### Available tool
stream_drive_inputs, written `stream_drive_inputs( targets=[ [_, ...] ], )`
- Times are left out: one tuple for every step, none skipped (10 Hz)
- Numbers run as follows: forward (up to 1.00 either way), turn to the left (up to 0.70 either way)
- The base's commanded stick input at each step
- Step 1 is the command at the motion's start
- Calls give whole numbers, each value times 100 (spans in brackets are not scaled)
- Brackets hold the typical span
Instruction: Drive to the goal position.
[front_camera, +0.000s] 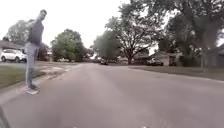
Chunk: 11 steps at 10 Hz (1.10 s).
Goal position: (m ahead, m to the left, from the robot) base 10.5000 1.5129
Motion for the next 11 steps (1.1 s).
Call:
stream_drive_inputs(
  targets=[
    [70, 35],
    [70, 35],
    [70, 35],
    [70, 35],
    [70, 35],
    [70, 25],
    [70, 0],
    [70, 0],
    [70, 0],
    [70, 0],
    [70, 0]
  ],
)
